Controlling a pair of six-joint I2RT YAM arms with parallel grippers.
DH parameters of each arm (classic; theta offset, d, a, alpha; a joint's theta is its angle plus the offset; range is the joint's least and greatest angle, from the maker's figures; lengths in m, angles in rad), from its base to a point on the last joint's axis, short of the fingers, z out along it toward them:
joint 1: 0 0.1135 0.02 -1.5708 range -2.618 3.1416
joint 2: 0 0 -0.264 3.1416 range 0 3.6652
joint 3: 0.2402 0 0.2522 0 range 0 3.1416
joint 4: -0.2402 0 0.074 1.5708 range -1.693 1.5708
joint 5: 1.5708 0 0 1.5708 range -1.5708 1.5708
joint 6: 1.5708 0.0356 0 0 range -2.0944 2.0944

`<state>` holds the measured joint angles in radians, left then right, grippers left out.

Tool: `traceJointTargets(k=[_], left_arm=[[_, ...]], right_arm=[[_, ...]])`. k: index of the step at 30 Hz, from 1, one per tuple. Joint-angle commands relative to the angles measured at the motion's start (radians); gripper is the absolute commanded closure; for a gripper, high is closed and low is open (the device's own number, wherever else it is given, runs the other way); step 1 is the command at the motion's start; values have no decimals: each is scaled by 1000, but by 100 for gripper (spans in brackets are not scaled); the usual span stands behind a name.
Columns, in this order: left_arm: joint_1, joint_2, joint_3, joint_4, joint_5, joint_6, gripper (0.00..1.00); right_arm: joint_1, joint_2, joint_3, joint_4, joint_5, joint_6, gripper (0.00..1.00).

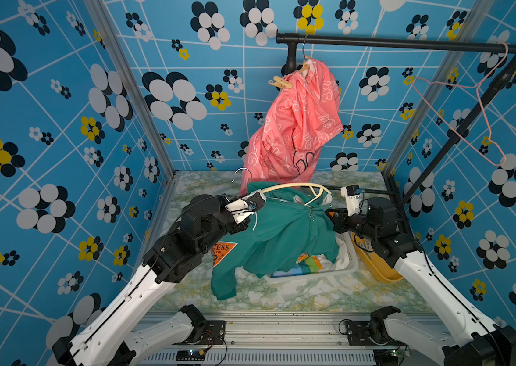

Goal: Remove the clothespins securing jackets to the hanger
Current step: Remove the jacket from the hanger.

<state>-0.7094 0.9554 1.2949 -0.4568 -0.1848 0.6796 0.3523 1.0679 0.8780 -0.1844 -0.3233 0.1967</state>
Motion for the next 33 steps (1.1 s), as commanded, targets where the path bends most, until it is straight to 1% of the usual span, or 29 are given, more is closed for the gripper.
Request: traceJointTargets(k=[1, 5, 8, 9, 10, 12, 13, 15, 17, 20, 21, 22, 24, 27, 30, 33], left_arm=[[14, -15, 13, 227, 46, -93, 100], [15, 27, 22, 263, 106, -115, 100], [17, 46, 26, 267, 150, -123, 100], [17, 47, 27, 261, 169, -121, 100], [16, 48, 25, 258, 179, -120, 100], [16, 45, 22, 247, 182, -115, 100], [17, 43, 24, 237, 175, -114, 100], [16, 45, 23, 213, 149, -104, 100], [16, 51, 23, 198, 114, -92, 100], [18, 71, 27, 179, 90, -77, 100], [18, 80, 33, 171, 93, -73, 100], [18, 89, 39, 162, 97, -71, 100], [17, 118, 54, 151, 114, -65, 100], [15, 160, 82, 130, 147, -64, 100], [2, 204, 115, 100, 184, -61, 100], [-37, 247, 152, 59, 188, -38, 100]], right_arm=[[57, 79, 29, -137, 130, -92, 100], [91, 160, 29, -117, 154, -81, 100], [93, 193, 25, -97, 172, -68, 99], [94, 198, 28, -103, 205, -65, 87], [95, 195, 32, -114, 247, -64, 78], [92, 182, 49, -158, 375, -67, 62], [90, 175, 62, -190, 441, -70, 57], [66, 144, 88, -260, 568, -71, 52], [26, 96, 101, -304, 617, -58, 50], [-18, -22, 112, -322, 656, -30, 49], [-21, -76, 113, -309, 637, -40, 49], [-21, -125, 113, -287, 590, -64, 49], [-20, -244, 113, -228, 451, -101, 46], [-20, -353, 143, -173, 276, -136, 44], [-12, -355, 195, -171, 135, -186, 44], [26, -294, 250, -204, 97, -242, 44]])
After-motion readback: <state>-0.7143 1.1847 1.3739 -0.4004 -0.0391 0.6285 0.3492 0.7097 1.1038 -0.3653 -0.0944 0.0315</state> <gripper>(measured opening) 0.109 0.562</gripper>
